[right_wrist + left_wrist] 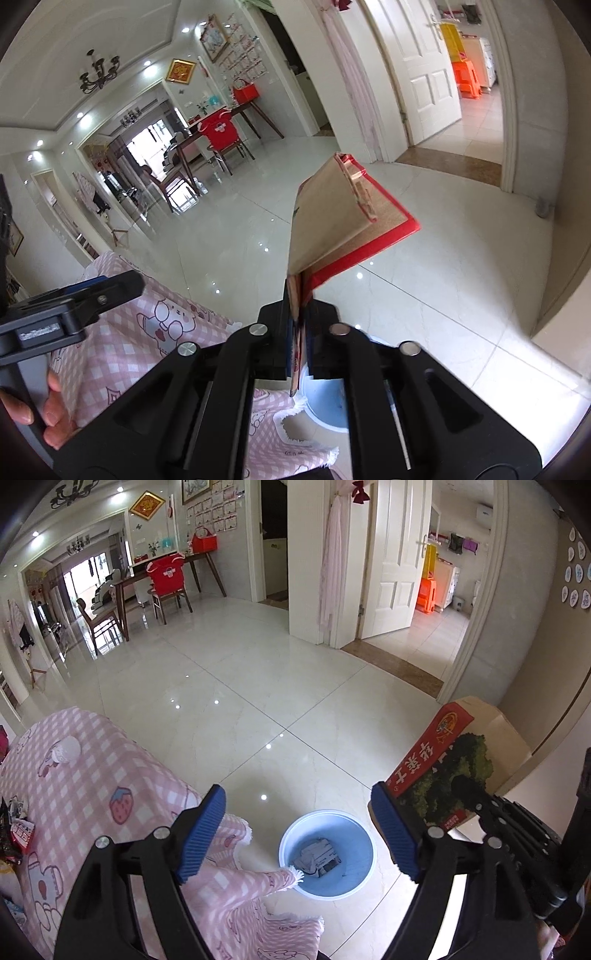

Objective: Collect trash
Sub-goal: 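Open the right tool to drop the cardboard box into the bucket, then move back to the rug and grasp the white-and-blue tissue box with the left tool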

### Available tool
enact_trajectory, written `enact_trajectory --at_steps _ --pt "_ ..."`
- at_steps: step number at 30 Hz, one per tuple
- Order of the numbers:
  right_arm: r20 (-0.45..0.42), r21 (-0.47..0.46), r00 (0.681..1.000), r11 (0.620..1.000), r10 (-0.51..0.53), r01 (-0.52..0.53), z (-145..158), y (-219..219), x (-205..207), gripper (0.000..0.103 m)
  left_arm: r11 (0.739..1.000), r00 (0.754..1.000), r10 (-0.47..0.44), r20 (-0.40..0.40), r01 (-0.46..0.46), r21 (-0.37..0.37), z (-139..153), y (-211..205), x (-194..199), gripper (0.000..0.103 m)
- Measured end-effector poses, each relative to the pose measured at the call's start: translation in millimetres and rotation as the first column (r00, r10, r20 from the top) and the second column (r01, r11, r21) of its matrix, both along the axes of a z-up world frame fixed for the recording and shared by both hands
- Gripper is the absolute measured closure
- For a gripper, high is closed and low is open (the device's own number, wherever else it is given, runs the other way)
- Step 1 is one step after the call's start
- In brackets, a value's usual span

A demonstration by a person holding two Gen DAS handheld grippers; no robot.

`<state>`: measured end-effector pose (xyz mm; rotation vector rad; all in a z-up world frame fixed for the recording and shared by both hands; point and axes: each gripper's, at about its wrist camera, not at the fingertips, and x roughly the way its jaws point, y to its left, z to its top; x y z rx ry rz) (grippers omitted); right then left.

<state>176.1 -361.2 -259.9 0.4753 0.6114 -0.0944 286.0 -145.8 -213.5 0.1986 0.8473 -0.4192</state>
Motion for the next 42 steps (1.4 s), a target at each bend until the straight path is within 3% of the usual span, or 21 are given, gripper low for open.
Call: enact_trajectory --at_steps 1,2,3,10,18,26,31,35,42 --pt "-0.013 -0.007 1.0 1.0 0.004 -0.004 -3 1 6 0.075 1.0 1.0 0.005 0.003 -0.005 -0.002 1 3 0 0.022" --pt "-0.04 -0.008 0.999 1.0 0.002 -0.003 -9 2 13 0.044 1.0 1.0 0.014 0.003 -0.014 -0.002 4 7 2 0.022" --pt "-0.051 -0.007 0.999 1.0 -0.008 0.008 -13 2 17 0.036 1.0 1.0 0.02 0.003 -0.02 -0.003 5 11 2 0.022" --pt "-0.064 -0.01 0.998 1.0 0.006 -0.007 -9 17 13 0.036 0.999 0.999 0.052 0.01 -0.052 -0.015 15 40 -6 0.021" --pt "0.024 -0.02 0.996 0.996 0.091 -0.091 42 59 -9 0.036 0.995 0.995 0.092 0.039 -0.091 -0.027 39 82 -30 0.02" --pt "0.088 -0.077 0.959 0.962 0.269 -0.262 93 139 -22 0.036 0.981 0.977 0.196 0.088 -0.194 -0.031 55 154 -63 0.018" --pt "0.073 -0.097 0.922 0.923 0.38 -0.373 104 191 -15 0.036 0.949 0.942 0.314 0.119 -0.316 -0.004 63 224 -75 0.015" --pt "0.052 -0.108 0.889 0.887 0.455 -0.448 104 236 -7 0.034 0.891 0.885 0.448 0.129 -0.454 0.022 60 285 -82 0.015" --pt "-0.002 -0.107 0.834 0.829 0.552 -0.549 91 306 6 0.034 0.799 0.798 0.6 0.044 -0.597 -0.067 43 392 -90 0.015"
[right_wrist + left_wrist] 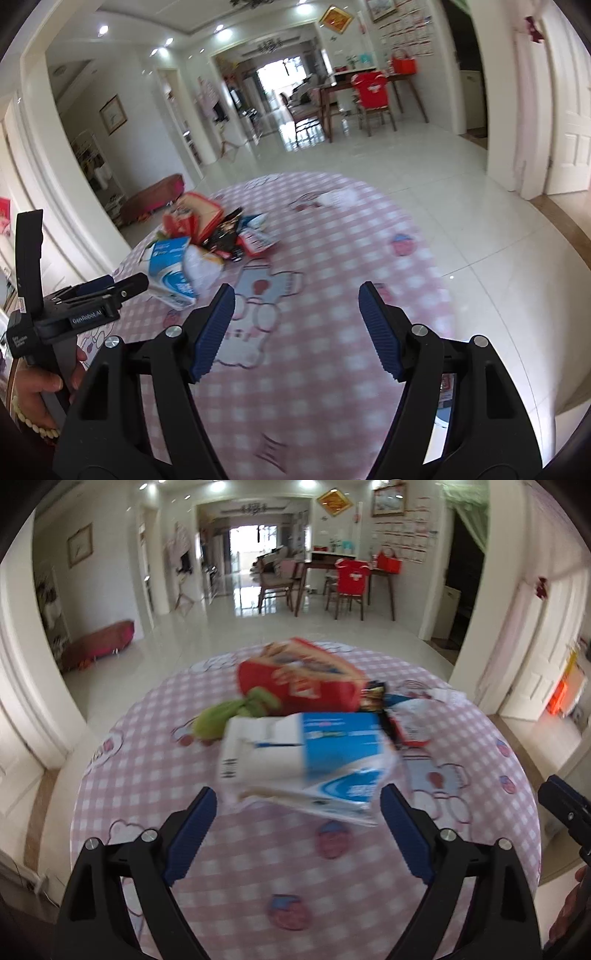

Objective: Collect trash
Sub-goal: 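Move back to the rug and grasp the white-and-blue tissue box with the left tool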

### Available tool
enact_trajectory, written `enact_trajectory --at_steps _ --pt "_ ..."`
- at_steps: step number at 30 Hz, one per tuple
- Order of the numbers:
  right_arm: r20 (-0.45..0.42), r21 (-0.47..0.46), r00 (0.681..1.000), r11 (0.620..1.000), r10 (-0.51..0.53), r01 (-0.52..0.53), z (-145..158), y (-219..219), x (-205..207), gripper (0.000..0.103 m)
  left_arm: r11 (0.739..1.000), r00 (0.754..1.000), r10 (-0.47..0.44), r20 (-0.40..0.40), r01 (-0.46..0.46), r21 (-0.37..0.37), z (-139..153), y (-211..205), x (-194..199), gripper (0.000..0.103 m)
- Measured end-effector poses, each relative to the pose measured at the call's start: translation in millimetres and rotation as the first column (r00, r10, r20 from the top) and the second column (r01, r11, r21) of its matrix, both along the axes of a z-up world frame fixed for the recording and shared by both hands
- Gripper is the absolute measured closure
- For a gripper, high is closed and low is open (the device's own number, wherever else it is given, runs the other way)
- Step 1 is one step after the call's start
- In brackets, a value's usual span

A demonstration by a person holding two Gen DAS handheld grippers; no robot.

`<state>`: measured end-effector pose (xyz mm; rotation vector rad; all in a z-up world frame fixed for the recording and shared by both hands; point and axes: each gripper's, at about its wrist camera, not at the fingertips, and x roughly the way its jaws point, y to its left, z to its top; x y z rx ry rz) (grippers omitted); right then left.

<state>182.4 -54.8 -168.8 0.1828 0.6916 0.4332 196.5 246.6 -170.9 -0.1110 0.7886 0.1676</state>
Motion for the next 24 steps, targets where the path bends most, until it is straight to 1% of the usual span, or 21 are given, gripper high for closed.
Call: enact_trajectory --at_steps 2,5,9,12,14,16,17,18,19,20,21,24 --pt "-0.013 -0.008 1.0 1.0 0.025 -0.025 -5 14 6 0.034 0.998 1.0 0.009 0.012 -0.009 -0.056 -5 22 0 0.015" --pt "-0.034 -0.014 0.998 0.998 0.053 -0.053 -11 33 15 0.034 0.991 1.0 -0.007 0.017 0.009 -0.133 -15 41 2 0.015" --pt "-0.053 -0.028 0.996 0.997 0.075 -0.077 -16 50 22 0.034 0.99 0.999 -0.039 0.018 0.041 -0.132 -25 44 15 0.015" --pt "-0.065 -0.035 0.994 0.996 0.084 -0.086 -20 59 28 0.034 0.982 0.996 -0.078 0.052 0.085 -0.166 -30 46 16 0.015" --pt "-0.072 -0.037 0.993 0.995 0.089 -0.092 -22 62 31 0.034 0.981 0.993 -0.093 0.077 0.105 -0.165 -32 46 13 0.015" --pt "-0.079 -0.038 0.993 0.995 0.093 -0.096 -23 65 34 0.034 0.979 0.989 -0.118 0.093 0.132 -0.158 -32 43 11 0.025" --pt "-0.08 -0.041 0.992 0.994 0.095 -0.098 -25 68 34 0.034 0.978 0.988 -0.126 0.092 0.139 -0.156 -32 43 12 0.036" --pt "-0.082 -0.043 0.992 0.994 0.096 -0.1 -25 69 35 0.034 0.976 0.987 -0.138 0.088 0.15 -0.16 -33 43 13 0.041" --pt "-0.084 -0.044 0.992 0.994 0.098 -0.102 -25 70 35 0.034 0.975 0.986 -0.144 0.085 0.156 -0.158 -33 42 13 0.044" --pt "-0.085 -0.045 0.991 0.993 0.101 -0.105 -25 71 36 0.034 0.976 0.985 -0.148 0.084 0.159 -0.151 -33 41 12 0.052" --pt "-0.085 -0.048 0.991 0.993 0.103 -0.107 -25 72 35 0.034 0.975 0.985 -0.152 0.085 0.164 -0.149 -33 41 9 0.054" --pt "-0.085 -0.049 0.991 0.993 0.104 -0.108 -26 74 32 0.034 0.967 0.981 -0.17 0.088 0.184 -0.174 -33 42 2 0.065"
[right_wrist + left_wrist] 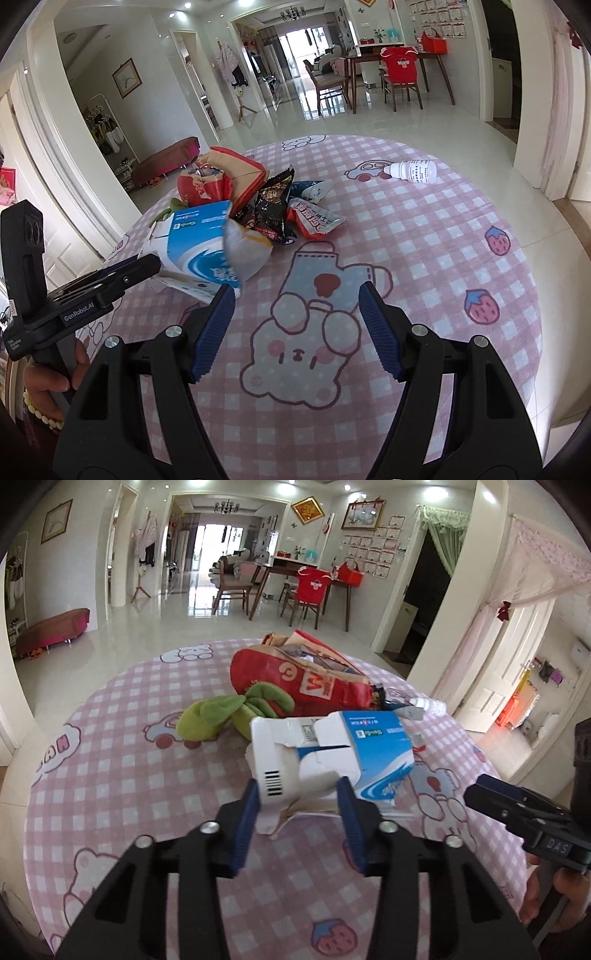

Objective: Collect trash
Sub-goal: 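Move back to the rug and grasp the white-and-blue tissue box with the left tool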

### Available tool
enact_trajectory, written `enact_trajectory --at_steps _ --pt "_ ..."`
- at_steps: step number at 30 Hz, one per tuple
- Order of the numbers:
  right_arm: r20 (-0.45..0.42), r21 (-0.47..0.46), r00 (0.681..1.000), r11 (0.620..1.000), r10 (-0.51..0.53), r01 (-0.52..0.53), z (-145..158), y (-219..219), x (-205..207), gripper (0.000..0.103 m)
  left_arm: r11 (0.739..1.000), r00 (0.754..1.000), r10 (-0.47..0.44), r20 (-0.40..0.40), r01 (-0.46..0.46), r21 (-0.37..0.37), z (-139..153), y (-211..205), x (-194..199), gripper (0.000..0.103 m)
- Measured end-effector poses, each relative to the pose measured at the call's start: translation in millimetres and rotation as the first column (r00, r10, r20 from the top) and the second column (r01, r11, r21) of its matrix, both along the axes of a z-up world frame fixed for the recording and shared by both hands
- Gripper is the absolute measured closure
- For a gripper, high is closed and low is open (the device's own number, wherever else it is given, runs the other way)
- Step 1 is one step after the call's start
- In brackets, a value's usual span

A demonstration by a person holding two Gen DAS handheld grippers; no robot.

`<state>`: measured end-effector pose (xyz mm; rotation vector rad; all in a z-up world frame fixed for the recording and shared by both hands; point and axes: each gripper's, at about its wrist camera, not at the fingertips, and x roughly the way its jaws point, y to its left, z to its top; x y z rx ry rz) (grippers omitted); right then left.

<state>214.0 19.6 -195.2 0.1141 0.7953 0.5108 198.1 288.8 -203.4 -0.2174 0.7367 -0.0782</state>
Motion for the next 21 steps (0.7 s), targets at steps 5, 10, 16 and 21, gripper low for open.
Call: enact_trajectory --at_steps 5,10,16,21 --pt "0.006 0.001 1.0 1.0 0.0 0.0 3 -1 -11 0.034 0.998 0.998 -0.053 0.021 0.053 -0.022 7 -7 -22 0.066" --pt "0.014 0.005 1.0 1.0 -0.005 0.005 7 -8 -24 0.034 0.985 0.984 -0.172 0.051 0.172 -0.003 17 -36 -46 0.066" --pt "0.013 0.01 1.0 1.0 -0.015 0.015 8 -18 -36 0.034 0.981 0.981 -0.193 0.032 0.193 0.024 17 -72 -38 0.065" --pt "0.016 0.012 0.999 0.999 -0.035 0.035 11 -29 -41 0.034 0.985 0.984 -0.175 0.04 0.175 0.01 19 -86 -26 0.092"
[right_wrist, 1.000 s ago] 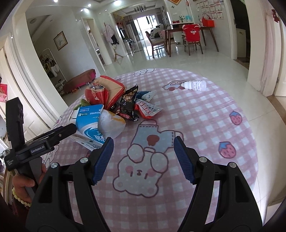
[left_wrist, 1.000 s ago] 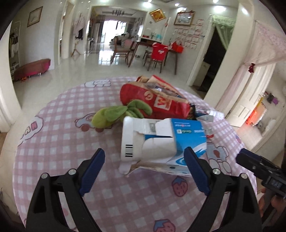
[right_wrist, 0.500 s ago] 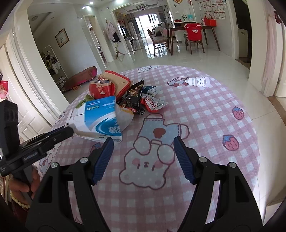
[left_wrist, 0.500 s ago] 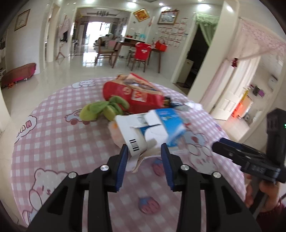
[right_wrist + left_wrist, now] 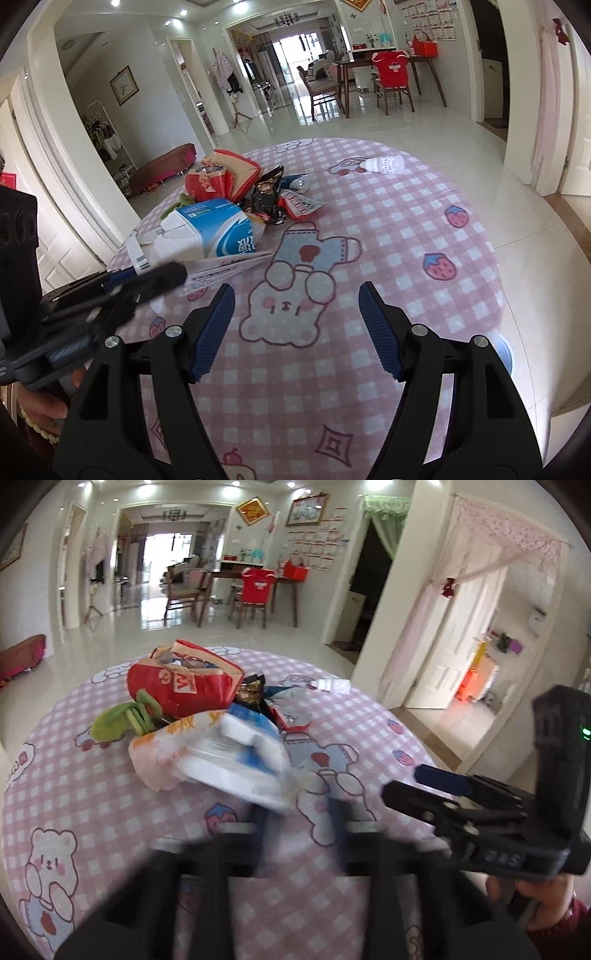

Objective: Collect trash
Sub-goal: 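Move back to the rug and grasp the white-and-blue tissue box with the left tool, then grasp the white bag with orange print with the right tool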

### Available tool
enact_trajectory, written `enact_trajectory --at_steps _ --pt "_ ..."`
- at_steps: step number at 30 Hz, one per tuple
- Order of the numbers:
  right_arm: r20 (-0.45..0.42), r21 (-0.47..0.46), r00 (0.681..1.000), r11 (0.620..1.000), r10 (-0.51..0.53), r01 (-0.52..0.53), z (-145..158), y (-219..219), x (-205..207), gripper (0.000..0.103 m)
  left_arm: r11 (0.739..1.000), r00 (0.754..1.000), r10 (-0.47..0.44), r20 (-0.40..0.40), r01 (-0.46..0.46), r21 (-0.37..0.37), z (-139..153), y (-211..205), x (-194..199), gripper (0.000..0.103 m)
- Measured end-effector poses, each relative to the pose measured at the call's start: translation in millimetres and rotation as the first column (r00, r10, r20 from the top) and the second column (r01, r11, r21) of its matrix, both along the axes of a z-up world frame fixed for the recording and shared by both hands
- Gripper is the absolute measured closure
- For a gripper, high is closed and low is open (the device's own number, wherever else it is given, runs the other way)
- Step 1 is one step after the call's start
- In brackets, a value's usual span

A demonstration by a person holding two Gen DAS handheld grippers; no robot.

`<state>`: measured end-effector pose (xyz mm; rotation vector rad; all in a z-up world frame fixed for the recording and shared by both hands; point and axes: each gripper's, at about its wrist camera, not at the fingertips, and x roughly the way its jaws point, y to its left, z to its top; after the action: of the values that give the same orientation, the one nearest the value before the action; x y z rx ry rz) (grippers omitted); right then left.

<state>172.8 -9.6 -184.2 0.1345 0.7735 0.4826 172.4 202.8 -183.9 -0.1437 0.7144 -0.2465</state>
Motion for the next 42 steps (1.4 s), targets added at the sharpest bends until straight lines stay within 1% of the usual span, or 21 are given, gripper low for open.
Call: enact_trajectory --at_steps 3,7,10,12,13,16,19,22,25,28,30,31,32,33,35,36,38,40,42 --pt "0.011 0.001 1.0 1.0 -0.004 0.004 4 -1 -2 0.034 0.999 0.997 0.037 0.069 -0.037 0.003 11 2 -10 0.096" --pt "0.017 0.003 1.0 1.0 0.009 -0.009 9 8 1 0.034 0.995 0.982 0.103 0.156 -0.1 -0.028 32 20 -29 0.097" --pt "0.014 0.003 0.999 0.999 0.042 -0.042 9 24 6 0.034 0.985 0.962 0.17 0.214 -0.159 -0.066 47 44 -43 0.097" --pt "0.007 0.006 0.998 0.998 0.07 -0.07 8 38 11 0.033 0.976 0.945 0.219 0.244 -0.208 -0.069 53 58 -51 0.097" --pt "0.002 0.009 0.997 0.997 0.081 -0.081 7 45 13 0.033 0.97 0.936 0.244 0.254 -0.237 -0.057 55 64 -54 0.097" --pt "-0.011 0.016 0.995 0.995 0.101 -0.101 2 66 23 0.031 0.95 0.914 0.306 0.265 -0.313 -0.014 54 79 -57 0.097" --pt "-0.02 0.011 0.993 0.993 0.119 -0.119 -4 88 34 0.029 0.934 0.906 0.341 0.251 -0.357 0.022 47 90 -51 0.097" --pt "-0.014 -0.02 0.99 0.99 0.139 -0.139 -7 107 48 0.029 0.928 0.905 0.355 0.233 -0.371 0.028 41 100 -45 0.097" --pt "0.025 -0.095 0.987 0.983 0.162 -0.159 -9 124 60 0.027 0.926 0.907 0.359 0.223 -0.376 0.042 37 101 -39 0.097" --pt "0.022 -0.149 0.975 0.965 0.219 -0.214 -15 139 76 0.027 0.925 0.909 0.356 0.216 -0.375 0.056 32 100 -34 0.097" --pt "0.008 -0.153 0.966 0.955 0.257 -0.253 -19 144 83 0.027 0.925 0.912 0.352 0.214 -0.373 0.069 28 97 -32 0.097" --pt "0.001 -0.151 0.963 0.952 0.271 -0.268 -19 145 85 0.034 0.924 0.911 0.352 0.213 -0.374 0.074 27 96 -30 0.097" --pt "0.001 -0.15 0.959 0.948 0.284 -0.281 -19 145 85 0.05 0.923 0.911 0.352 0.214 -0.376 0.08 26 95 -30 0.097" --pt "-0.006 -0.138 0.952 0.943 0.305 -0.303 -19 145 84 0.053 0.924 0.912 0.349 0.214 -0.373 0.082 26 94 -30 0.097" --pt "0.0 -0.164 0.951 0.938 0.311 -0.306 -18 146 79 0.07 0.925 0.913 0.348 0.215 -0.372 0.08 27 91 -30 0.097" --pt "0.005 -0.173 0.95 0.936 0.314 -0.308 -17 144 76 0.075 0.925 0.912 0.347 0.217 -0.371 0.081 28 89 -31 0.097" --pt "0.01 -0.148 0.944 0.934 0.33 -0.325 -14 136 67 0.08 0.925 0.91 0.346 0.228 -0.371 0.081 32 84 -35 0.097" --pt "0.028 -0.136 0.941 0.934 0.336 -0.33 -9 129 57 0.082 0.927 0.911 0.335 0.241 -0.364 0.087 39 78 -39 0.097" --pt "0.053 -0.115 0.945 0.942 0.322 -0.315 -1 116 45 0.083 0.93 0.91 0.326 0.255 -0.357 0.086 46 70 -44 0.097"
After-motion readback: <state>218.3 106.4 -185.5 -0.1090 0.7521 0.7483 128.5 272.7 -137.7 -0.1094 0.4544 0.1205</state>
